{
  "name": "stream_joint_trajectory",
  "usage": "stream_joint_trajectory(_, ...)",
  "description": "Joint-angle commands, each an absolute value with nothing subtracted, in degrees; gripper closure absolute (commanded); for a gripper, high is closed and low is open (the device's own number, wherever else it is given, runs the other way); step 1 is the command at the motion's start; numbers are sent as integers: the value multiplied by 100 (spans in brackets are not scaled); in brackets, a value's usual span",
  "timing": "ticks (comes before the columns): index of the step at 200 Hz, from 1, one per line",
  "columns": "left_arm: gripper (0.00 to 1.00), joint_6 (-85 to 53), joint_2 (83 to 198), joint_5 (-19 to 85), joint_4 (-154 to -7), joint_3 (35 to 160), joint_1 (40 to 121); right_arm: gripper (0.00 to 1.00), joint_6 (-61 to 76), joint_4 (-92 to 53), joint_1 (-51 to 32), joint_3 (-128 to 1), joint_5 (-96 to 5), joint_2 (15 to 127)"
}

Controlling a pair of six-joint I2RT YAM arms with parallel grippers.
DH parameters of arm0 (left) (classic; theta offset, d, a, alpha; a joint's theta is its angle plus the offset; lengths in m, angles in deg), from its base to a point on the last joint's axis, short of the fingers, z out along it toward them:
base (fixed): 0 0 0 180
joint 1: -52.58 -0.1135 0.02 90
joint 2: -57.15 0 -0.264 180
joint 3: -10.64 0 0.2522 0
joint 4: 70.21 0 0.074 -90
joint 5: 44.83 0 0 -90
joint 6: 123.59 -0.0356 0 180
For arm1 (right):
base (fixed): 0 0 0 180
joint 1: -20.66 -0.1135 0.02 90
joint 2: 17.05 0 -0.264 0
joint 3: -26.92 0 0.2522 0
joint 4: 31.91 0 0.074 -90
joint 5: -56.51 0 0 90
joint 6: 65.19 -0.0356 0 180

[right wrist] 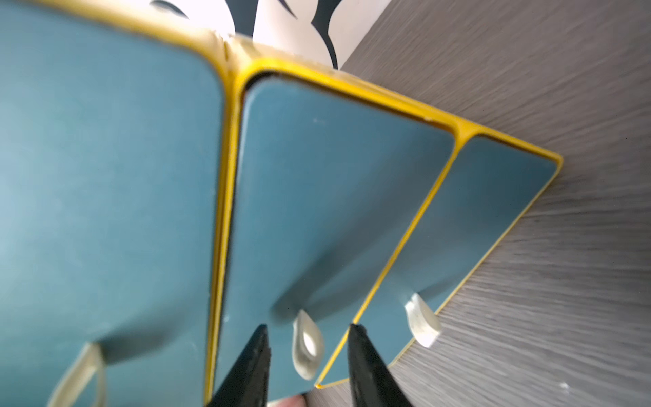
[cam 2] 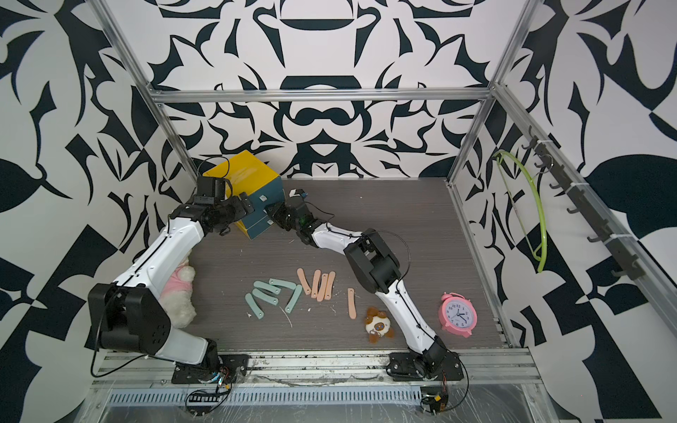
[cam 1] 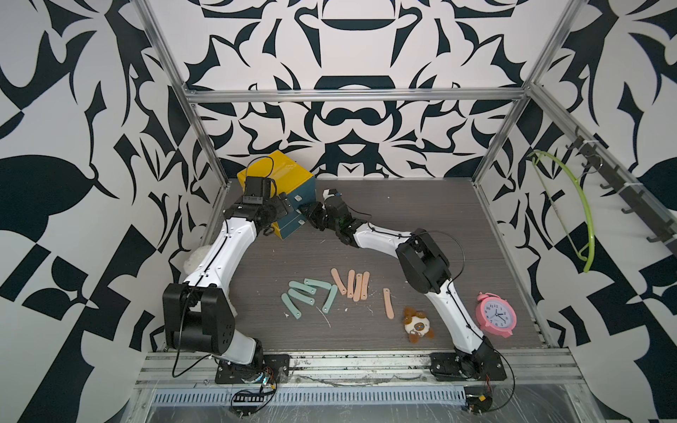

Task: Place the fruit knives into the drawer by color
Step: Open the drawer in the storage box.

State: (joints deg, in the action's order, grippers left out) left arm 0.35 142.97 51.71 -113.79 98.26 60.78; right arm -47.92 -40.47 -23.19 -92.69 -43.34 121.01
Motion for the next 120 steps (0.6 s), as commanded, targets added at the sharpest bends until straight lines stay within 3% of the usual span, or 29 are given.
stream_joint_trajectory(1, 1, 25, 14209, 5119, -11458, 9721, 6050, 76, -4848, -4354, -2328, -9558, -4312, 12088)
stream_joint_trajectory(34, 1, 25, 14205, 5115, -11458, 9718, 6056, 100, -4851, -4468, -2332, -9426, -4300, 12028)
stream_joint_trajectory(120, 1, 38, 14280, 5092, -11376, 9715, 6055, 100, -4812, -5369, -2422, -7309, -4355, 10742)
